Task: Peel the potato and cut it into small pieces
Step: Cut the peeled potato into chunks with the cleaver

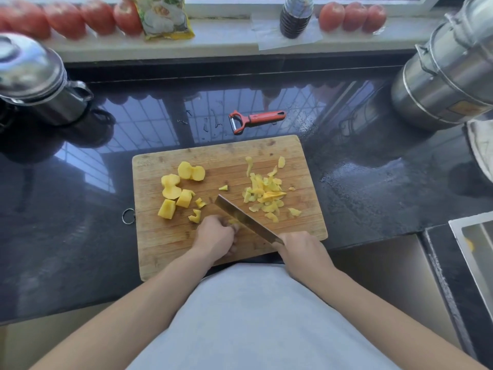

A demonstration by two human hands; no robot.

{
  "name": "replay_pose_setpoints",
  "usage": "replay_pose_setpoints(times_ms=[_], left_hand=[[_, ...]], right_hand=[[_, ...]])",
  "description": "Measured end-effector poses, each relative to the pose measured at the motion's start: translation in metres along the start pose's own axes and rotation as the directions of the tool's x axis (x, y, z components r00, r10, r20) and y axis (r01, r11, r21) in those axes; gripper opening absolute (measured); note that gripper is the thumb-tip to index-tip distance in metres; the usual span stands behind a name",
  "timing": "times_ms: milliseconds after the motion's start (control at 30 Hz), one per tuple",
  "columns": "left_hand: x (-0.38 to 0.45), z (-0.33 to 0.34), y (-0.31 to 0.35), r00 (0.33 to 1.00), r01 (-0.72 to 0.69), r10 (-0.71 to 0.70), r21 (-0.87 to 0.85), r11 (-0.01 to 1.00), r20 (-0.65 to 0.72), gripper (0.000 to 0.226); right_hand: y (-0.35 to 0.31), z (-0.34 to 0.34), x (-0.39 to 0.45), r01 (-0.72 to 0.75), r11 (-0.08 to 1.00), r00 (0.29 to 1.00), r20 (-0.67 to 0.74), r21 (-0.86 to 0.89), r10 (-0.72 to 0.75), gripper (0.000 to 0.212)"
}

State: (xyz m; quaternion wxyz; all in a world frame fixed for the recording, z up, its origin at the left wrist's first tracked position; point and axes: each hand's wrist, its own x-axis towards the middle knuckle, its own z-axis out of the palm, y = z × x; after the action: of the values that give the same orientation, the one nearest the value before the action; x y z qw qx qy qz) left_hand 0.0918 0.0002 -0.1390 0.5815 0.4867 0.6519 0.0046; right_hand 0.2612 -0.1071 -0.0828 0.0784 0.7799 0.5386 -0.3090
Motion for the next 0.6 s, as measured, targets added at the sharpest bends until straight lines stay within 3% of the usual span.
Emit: replay_pose_setpoints(times_ms=[200, 367, 600], left_hand=[[0.001, -0.003, 0.002, 0.999, 0.030, -0.031, 0.009, 0.999, 0.039, 0.014], [0.001, -0.005, 0.002, 0.998, 0.039, -0.039, 0.001, 0.999, 0.055, 0.016], [-0.001, -0.007, 0.006, 0.997, 0.033, -0.035, 0.036, 0.999, 0.064, 0.018]], right_hand=[[-0.005, -0.003, -0.001, -0.029, 1.000, 1.000, 0.003, 0.006, 0.029, 0.026], [-0.011, 0.002, 0.004, -0.025, 0.993, 1.000, -0.007, -0.119, 0.024, 0.019], [-0.016, 0.001, 0.017, 0.033, 0.998, 0.999, -0.030, -0.053, -0.035, 0.025]])
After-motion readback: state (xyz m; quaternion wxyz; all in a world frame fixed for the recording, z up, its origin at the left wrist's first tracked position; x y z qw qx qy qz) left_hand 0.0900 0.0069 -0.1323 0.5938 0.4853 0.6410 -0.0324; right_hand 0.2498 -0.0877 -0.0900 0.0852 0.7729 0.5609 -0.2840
